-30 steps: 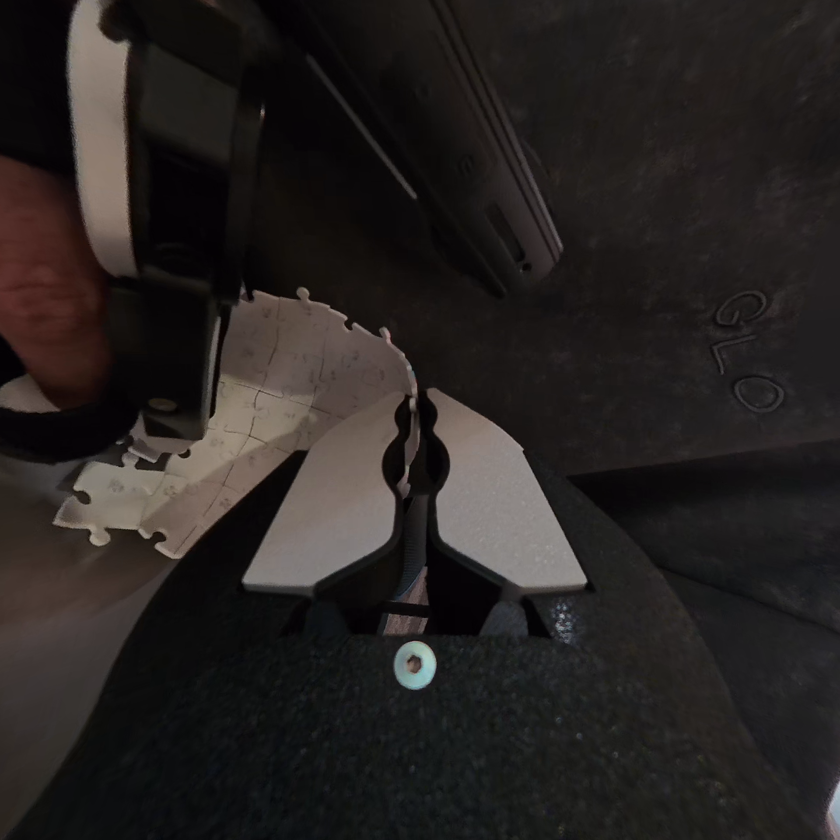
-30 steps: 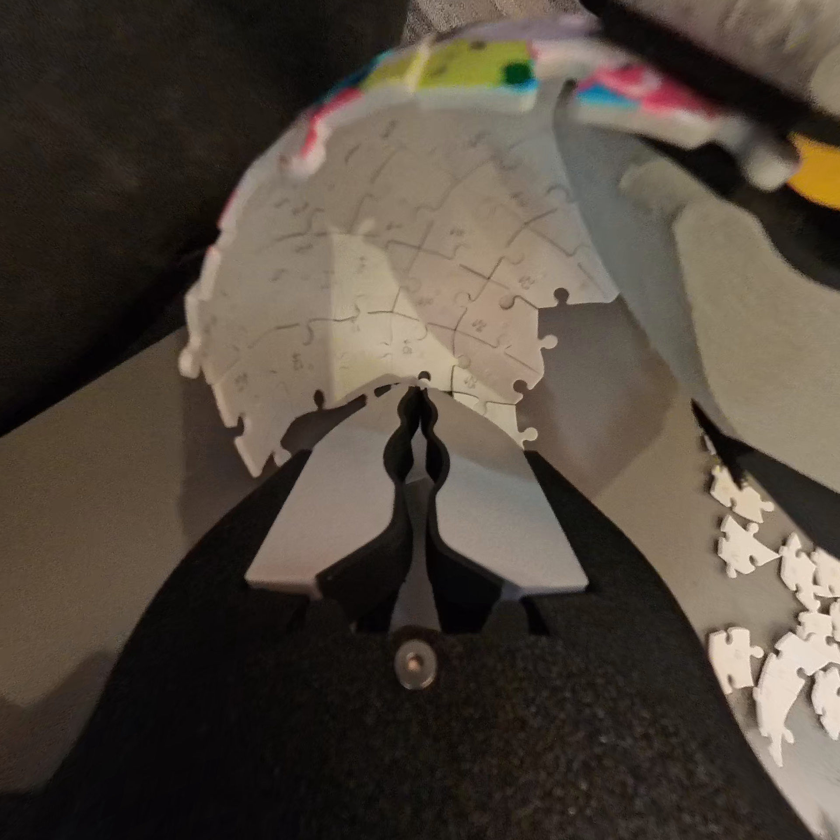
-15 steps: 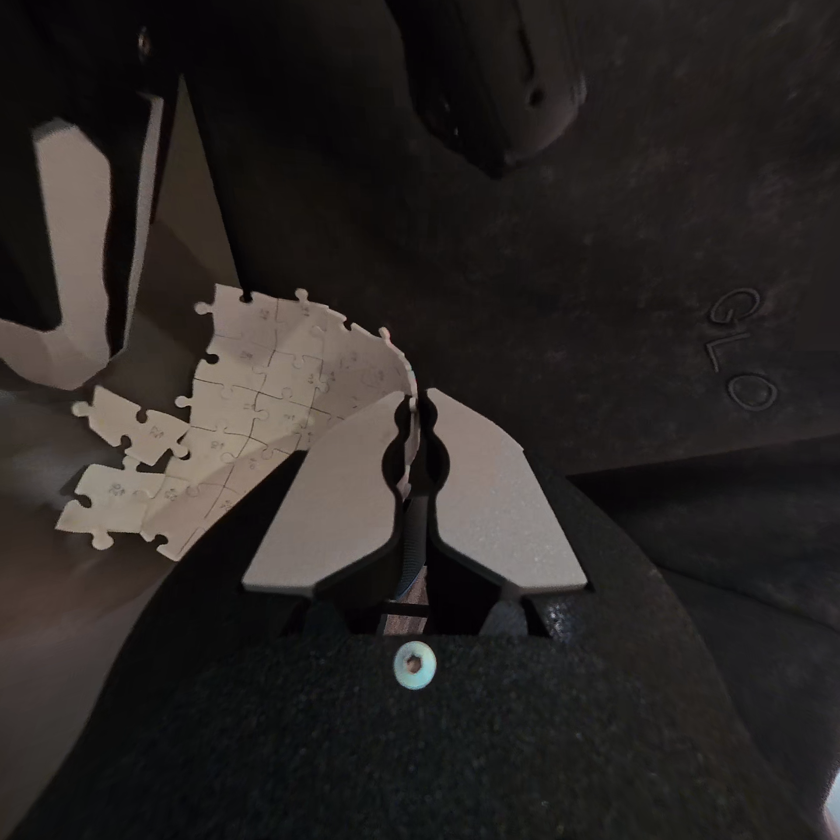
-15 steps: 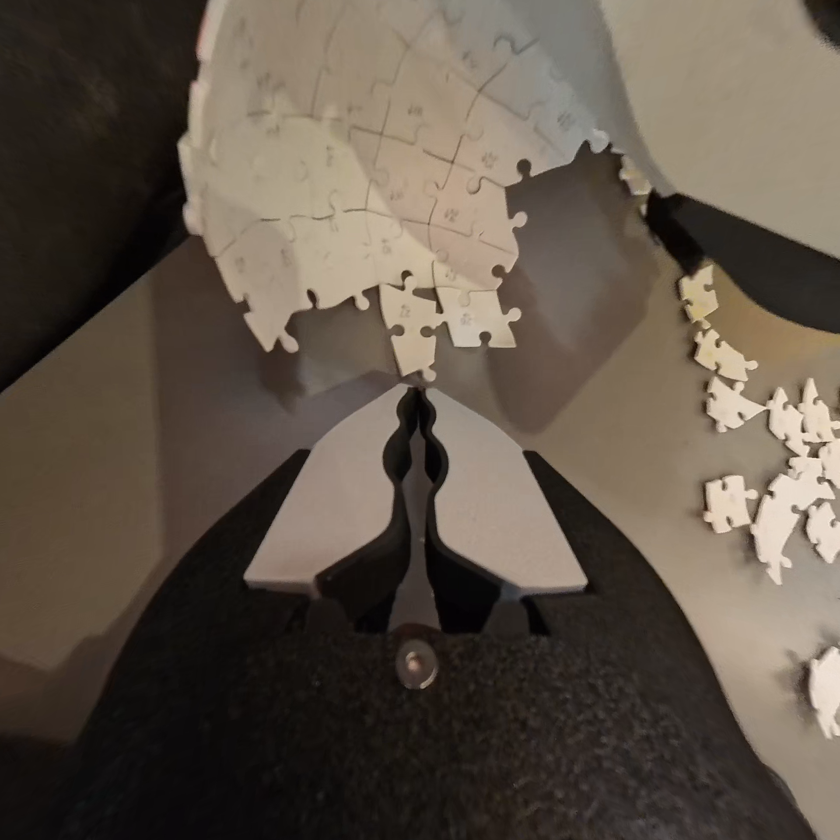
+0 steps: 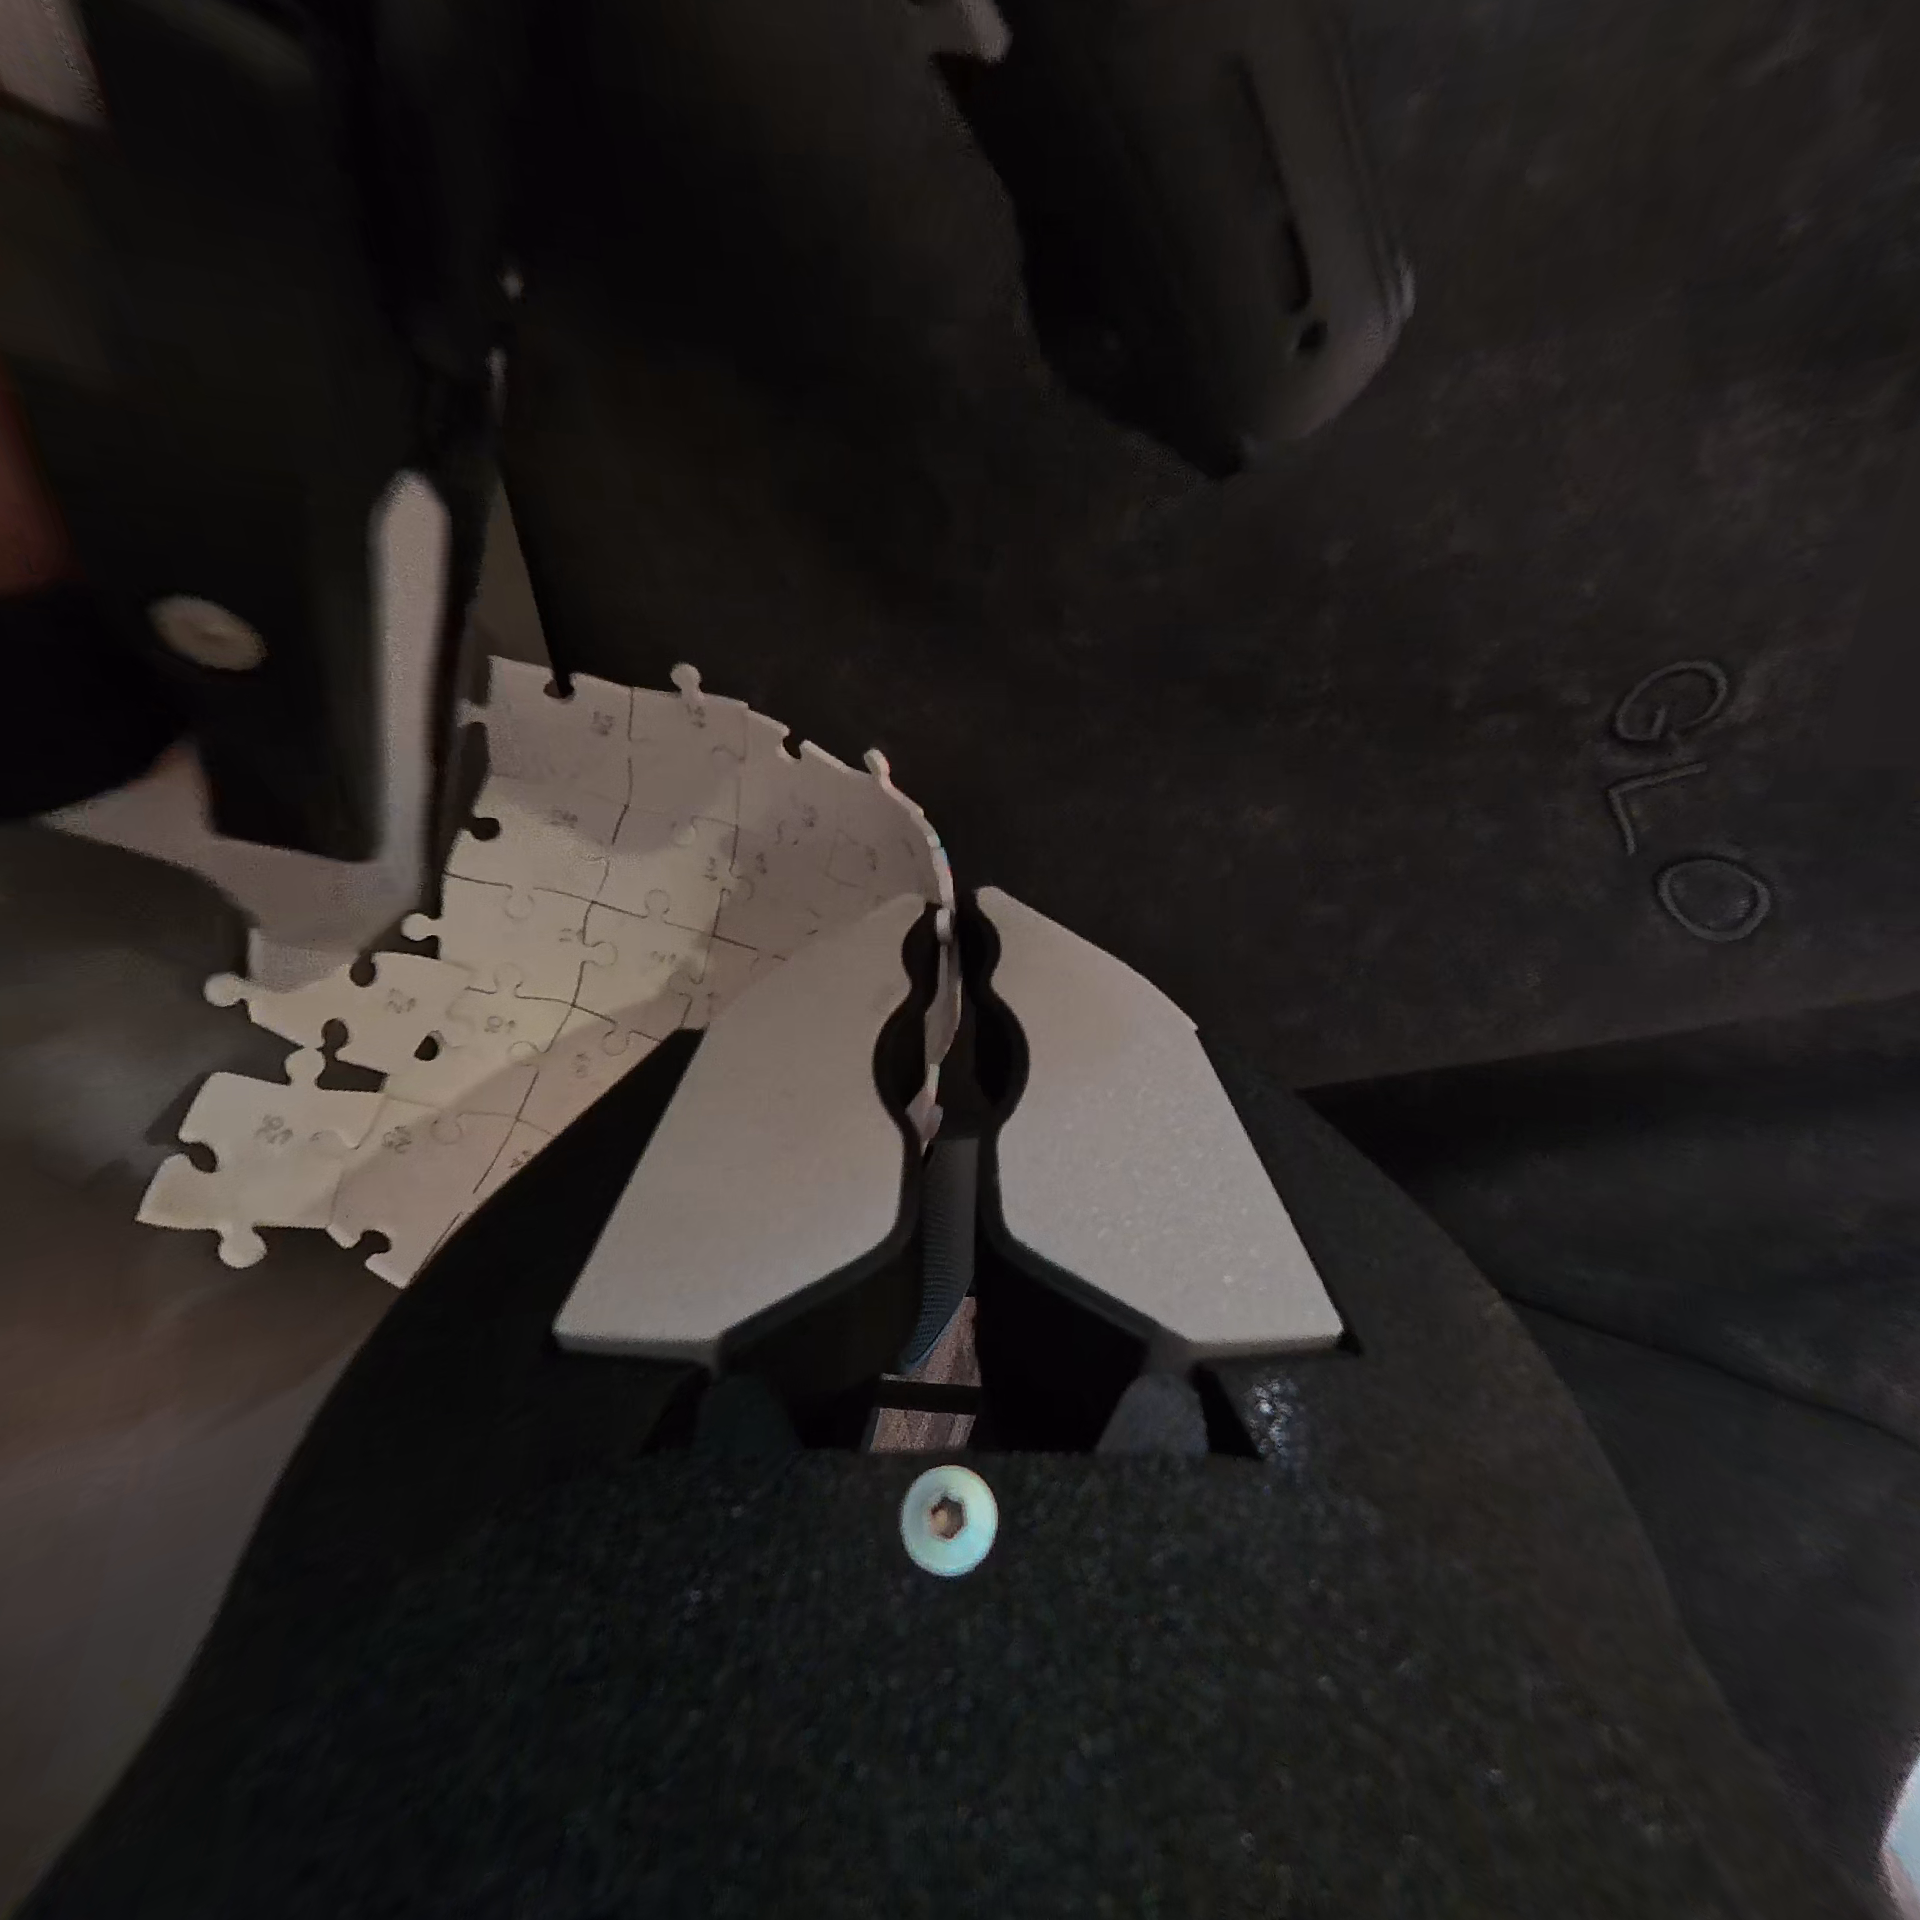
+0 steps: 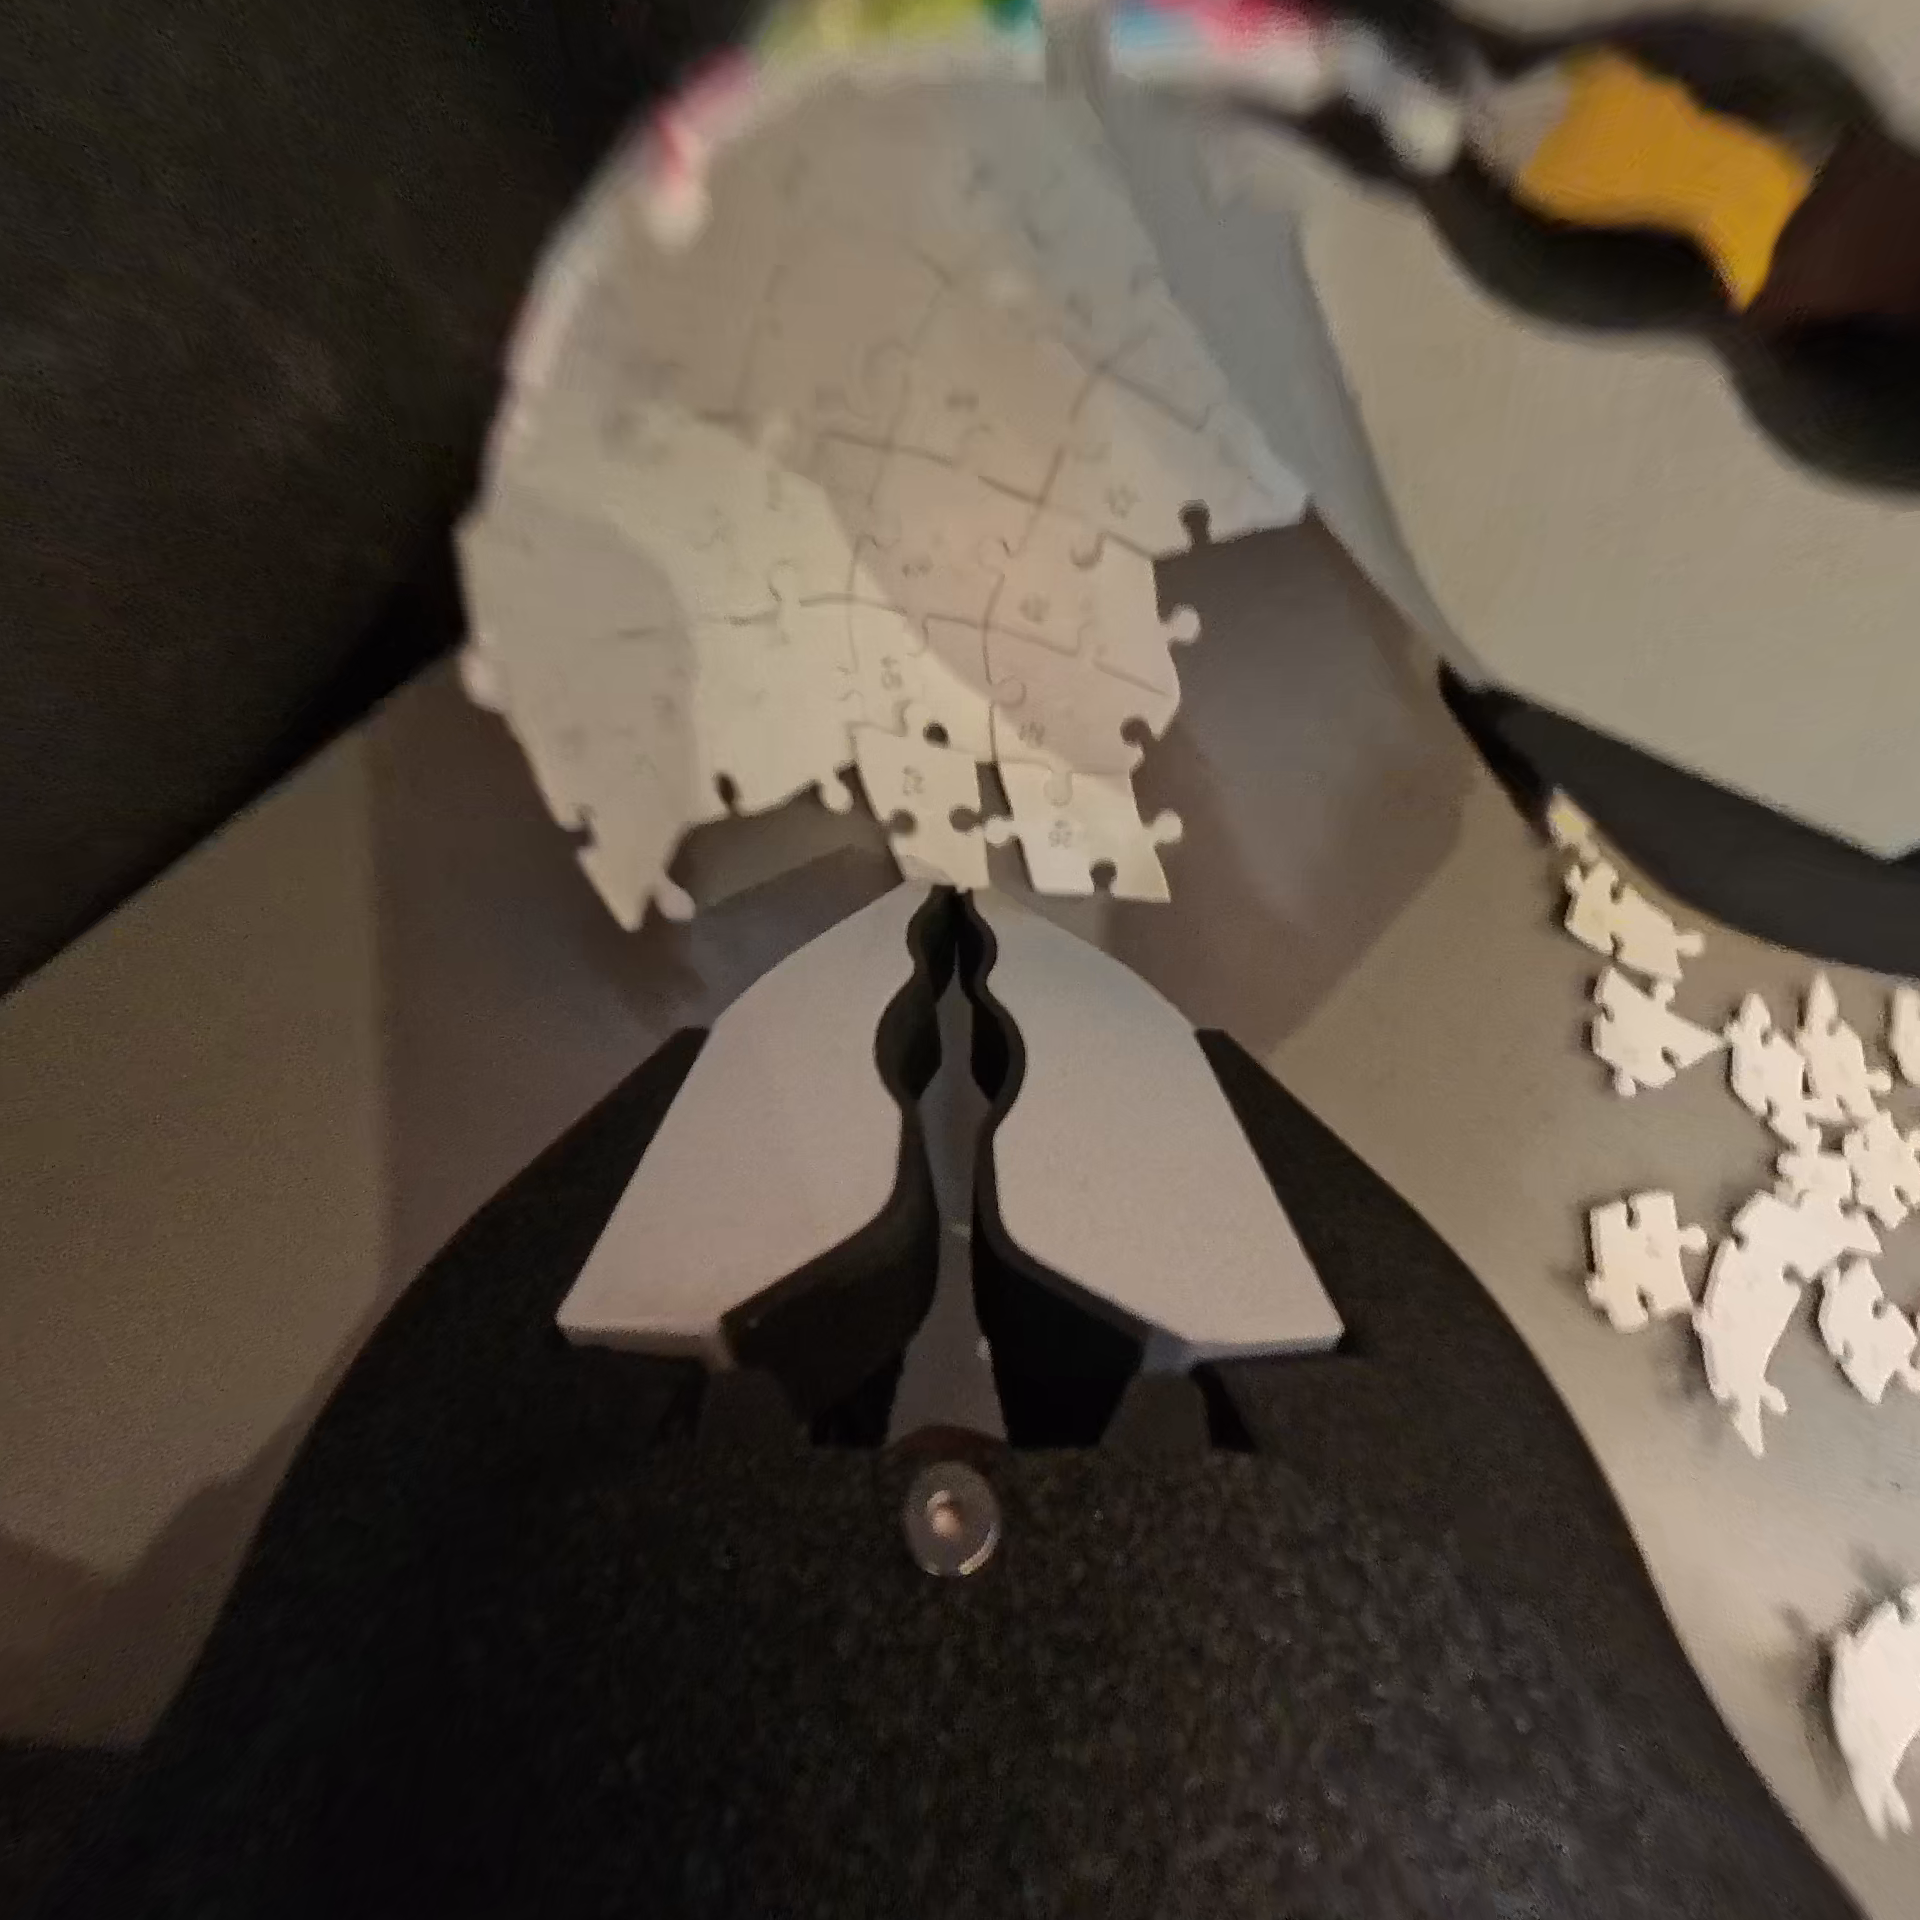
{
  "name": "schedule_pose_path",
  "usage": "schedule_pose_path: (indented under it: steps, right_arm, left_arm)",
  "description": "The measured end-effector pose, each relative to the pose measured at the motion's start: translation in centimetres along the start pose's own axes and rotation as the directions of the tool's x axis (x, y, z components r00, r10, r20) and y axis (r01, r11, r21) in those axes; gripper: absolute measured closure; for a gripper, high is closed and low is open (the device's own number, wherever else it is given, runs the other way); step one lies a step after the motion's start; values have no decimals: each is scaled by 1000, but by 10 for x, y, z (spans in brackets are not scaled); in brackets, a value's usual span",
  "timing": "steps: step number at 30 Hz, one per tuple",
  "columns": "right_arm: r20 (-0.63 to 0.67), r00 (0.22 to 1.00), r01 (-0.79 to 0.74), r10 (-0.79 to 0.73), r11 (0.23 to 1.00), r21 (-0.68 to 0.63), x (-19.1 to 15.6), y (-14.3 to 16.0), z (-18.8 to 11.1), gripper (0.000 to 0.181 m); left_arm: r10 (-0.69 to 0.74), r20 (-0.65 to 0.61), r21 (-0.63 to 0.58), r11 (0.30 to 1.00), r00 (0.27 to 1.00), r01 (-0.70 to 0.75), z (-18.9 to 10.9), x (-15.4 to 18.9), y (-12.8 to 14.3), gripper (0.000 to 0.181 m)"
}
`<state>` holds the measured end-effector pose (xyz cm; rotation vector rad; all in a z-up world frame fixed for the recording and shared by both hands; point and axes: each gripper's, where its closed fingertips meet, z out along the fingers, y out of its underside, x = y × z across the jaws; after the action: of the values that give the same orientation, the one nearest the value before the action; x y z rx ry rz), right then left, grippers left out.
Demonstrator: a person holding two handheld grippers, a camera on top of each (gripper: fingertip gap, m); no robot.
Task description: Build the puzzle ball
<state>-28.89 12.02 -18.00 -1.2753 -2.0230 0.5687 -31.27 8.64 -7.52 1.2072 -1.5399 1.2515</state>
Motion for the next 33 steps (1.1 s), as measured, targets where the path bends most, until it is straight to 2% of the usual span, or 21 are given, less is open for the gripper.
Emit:
schedule_pose_path:
  steps: [2,4,11,19,26,33]
  right_arm:
    - [33,999,24,-26,998,66,-7,-15,3,181]
    - [56,997,39,-43,997,71,-10,-20,11,181]
    - [70,996,46,-46,999,-1,-12,-7,18,181]
    - [78,994,79,-79,997,8,-11,-9,21,181]
    - [55,998,-1,2,1000,-12,-9,5,-4,181]
    - [31,999,11,-9,998,-60,-4,15,3,181]
  left_arm:
    - [-1,-1,0,1000,1000,1,0,0,0,178]
    - [-1,-1,1,1000,1000,1,0,0,0,178]
    - [-2,-5,2,1000,1000,2,1,0,1,178]
    - [0,-2,3,1000,1000,0,1,0,0,178]
    - [0,-3,4,1000,1000,0,0,0,-1,178]
    - [-1,1,4,1000,1000,1,1,0,-1,178]
